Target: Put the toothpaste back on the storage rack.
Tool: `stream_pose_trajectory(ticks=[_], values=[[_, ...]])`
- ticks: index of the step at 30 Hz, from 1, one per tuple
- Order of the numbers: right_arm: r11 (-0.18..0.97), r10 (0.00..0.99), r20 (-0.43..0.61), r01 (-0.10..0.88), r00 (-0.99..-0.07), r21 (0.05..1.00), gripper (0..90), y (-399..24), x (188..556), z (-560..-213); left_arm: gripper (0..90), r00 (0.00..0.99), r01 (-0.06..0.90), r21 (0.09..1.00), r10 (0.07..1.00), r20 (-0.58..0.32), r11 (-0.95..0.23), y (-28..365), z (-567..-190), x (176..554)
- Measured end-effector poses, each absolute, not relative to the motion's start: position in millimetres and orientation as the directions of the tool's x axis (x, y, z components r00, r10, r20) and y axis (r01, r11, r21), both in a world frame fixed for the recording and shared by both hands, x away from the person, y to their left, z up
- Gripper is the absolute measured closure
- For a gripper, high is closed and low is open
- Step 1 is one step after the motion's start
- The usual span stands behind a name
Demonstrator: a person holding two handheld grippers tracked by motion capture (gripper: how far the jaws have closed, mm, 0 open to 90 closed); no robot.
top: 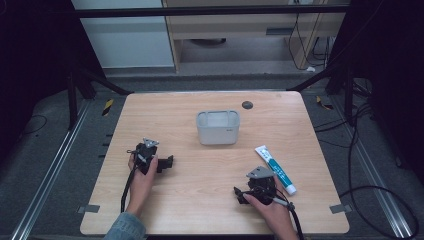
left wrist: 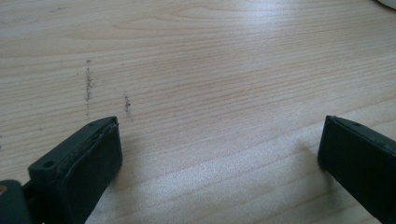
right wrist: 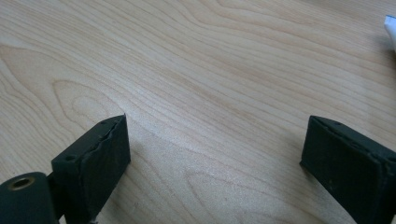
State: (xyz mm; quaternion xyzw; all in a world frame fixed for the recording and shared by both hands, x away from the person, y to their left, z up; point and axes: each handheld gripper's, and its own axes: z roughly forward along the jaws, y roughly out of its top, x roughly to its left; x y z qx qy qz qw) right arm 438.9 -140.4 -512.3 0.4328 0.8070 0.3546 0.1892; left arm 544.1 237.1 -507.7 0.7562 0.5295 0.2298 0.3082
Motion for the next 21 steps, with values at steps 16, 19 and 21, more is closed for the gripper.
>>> stream_pose_trajectory(ticks=[16,19,21], values=[[0.356,0.871,-0.031,0.585,-0.491,0.729,22.3,-154,430,-492,0.0,0.353,0.653,0.711,0.935,0.02,-0.262,236,-508,543],[0.377,0.865,-0.047,0.587,-0.499,0.717,22.2,-157,433,-485,0.0,0.353,0.654,0.71,0.935,0.019,-0.261,236,-508,542],[0.383,0.862,-0.045,0.59,-0.505,0.711,20.5,-158,436,-481,0.0,0.352,0.653,0.711,0.936,0.018,-0.26,236,-508,542]])
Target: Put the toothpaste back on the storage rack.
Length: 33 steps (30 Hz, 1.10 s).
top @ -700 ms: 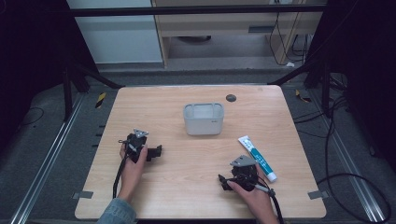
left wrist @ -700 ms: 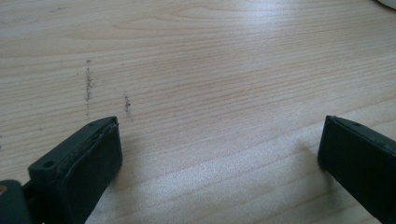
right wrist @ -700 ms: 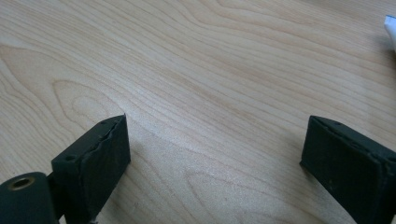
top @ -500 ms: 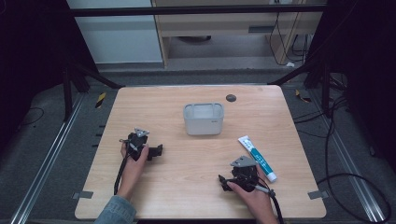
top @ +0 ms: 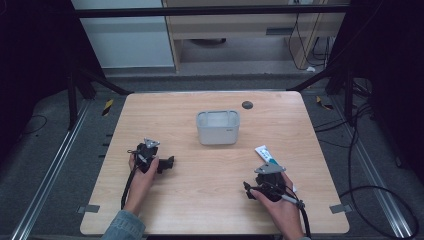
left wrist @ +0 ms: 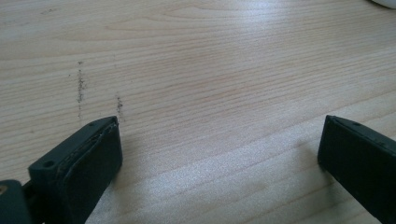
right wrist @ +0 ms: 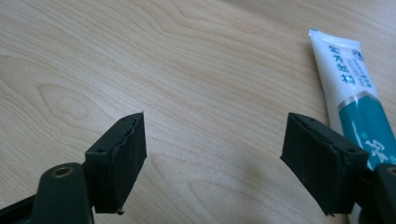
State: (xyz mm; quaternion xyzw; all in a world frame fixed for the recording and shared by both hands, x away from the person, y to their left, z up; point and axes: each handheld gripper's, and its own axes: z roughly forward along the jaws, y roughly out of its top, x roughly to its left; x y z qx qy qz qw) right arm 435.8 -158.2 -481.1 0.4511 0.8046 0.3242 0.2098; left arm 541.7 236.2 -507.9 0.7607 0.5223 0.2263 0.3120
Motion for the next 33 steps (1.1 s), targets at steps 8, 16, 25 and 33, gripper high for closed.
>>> stream_pose_trajectory(ticks=[8,16,25,33], values=[[0.412,0.83,-0.024,0.584,-0.558,0.699,14.4,-162,445,-467,0.0,0.35,0.654,0.71,0.936,0.018,-0.259,236,-508,542],[0.342,0.879,0.019,0.658,-0.476,0.671,26.1,-191,454,-446,0.0,0.364,0.65,0.711,0.931,0.019,-0.269,237,-508,538],[0.34,0.908,-0.036,0.685,-0.417,0.645,31.6,-197,461,-434,0.0,0.364,0.651,0.709,0.931,0.021,-0.27,237,-508,536],[0.339,0.908,-0.013,0.718,-0.418,0.607,45.4,-204,489,-439,0.0,0.374,0.649,0.709,0.927,0.02,-0.277,238,-508,539]])
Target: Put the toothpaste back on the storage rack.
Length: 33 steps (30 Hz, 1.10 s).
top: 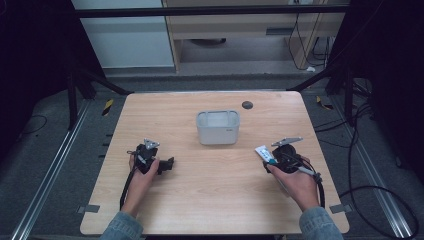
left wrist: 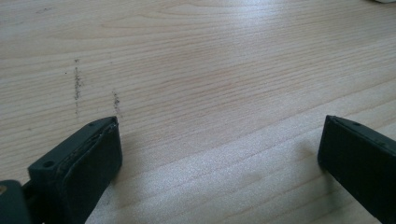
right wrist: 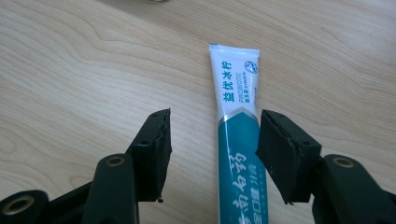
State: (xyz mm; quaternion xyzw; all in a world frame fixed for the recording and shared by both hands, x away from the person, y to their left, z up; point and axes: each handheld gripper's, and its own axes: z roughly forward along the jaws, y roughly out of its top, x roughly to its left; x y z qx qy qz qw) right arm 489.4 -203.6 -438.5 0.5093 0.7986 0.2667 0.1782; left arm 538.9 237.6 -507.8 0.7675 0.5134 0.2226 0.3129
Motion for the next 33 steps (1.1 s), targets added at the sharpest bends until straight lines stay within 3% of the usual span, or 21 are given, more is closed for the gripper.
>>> stream_pose_trajectory(ticks=[5,24,33], values=[[0.355,0.907,-0.025,0.732,-0.42,0.582,50.8,-201,500,-444,0.0,0.376,0.647,0.711,0.927,0.019,-0.277,238,-508,539],[0.336,0.924,-0.006,0.806,-0.381,0.487,44.3,-205,531,-468,0.0,0.377,0.646,0.71,0.926,0.021,-0.279,238,-508,539],[0.346,0.921,0.003,0.823,-0.389,0.45,49.7,-206,539,-471,0.0,0.375,0.648,0.709,0.927,0.021,-0.278,238,-508,539]])
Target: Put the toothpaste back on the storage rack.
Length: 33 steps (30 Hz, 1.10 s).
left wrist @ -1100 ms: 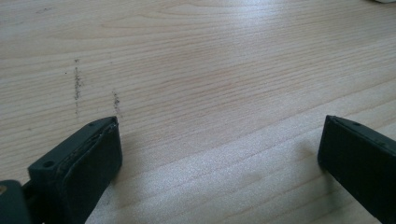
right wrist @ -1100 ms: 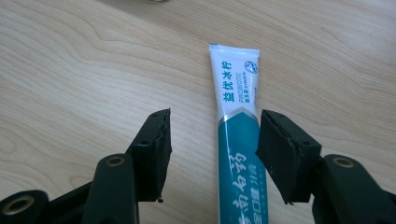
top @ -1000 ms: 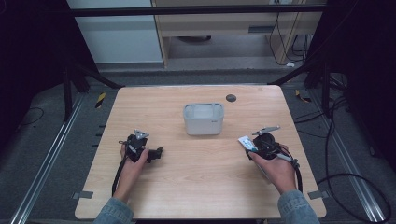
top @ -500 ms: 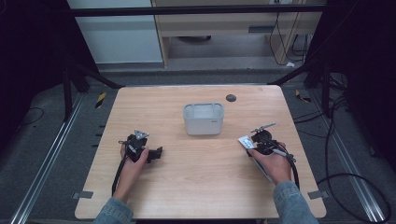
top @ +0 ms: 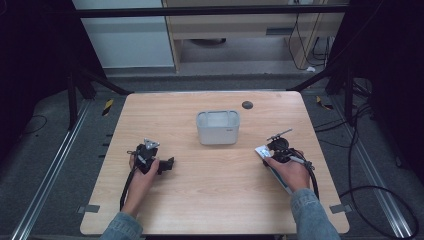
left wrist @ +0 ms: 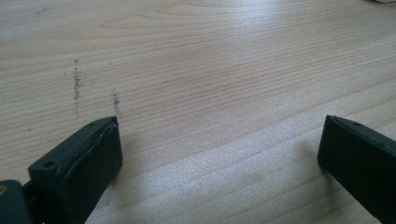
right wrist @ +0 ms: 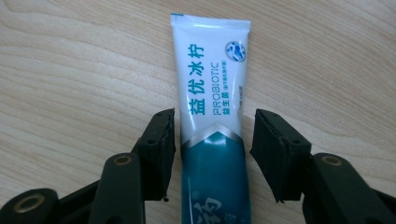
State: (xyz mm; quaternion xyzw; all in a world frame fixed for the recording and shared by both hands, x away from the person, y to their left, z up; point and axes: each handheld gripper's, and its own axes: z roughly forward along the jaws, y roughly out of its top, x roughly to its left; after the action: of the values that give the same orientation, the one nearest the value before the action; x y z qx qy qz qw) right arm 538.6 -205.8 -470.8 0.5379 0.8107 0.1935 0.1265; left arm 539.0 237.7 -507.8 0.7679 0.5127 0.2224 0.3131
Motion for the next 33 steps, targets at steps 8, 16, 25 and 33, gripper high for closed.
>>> stream_pose_trajectory(ticks=[8,16,25,33], values=[[0.358,0.92,0.002,0.842,-0.392,0.403,53.1,-204.2,544.2,-471.8,0.0,0.376,0.648,0.709,0.927,0.021,-0.278,237.7,-507.8,539.0],[0.366,0.917,0.002,0.845,-0.398,0.39,57.4,-203.4,548.0,-472.5,0.0,0.375,0.648,0.709,0.927,0.02,-0.278,237.6,-507.8,539.0],[0.381,0.918,-0.04,0.844,-0.396,0.378,64.5,-197.6,546.4,-470.8,0.0,0.375,0.648,0.709,0.927,0.02,-0.278,237.6,-507.8,539.0],[0.397,0.91,-0.055,0.828,-0.41,0.395,75.6,-198.2,541.4,-466.3,0.0,0.375,0.648,0.709,0.927,0.02,-0.278,237.6,-507.8,539.0]])
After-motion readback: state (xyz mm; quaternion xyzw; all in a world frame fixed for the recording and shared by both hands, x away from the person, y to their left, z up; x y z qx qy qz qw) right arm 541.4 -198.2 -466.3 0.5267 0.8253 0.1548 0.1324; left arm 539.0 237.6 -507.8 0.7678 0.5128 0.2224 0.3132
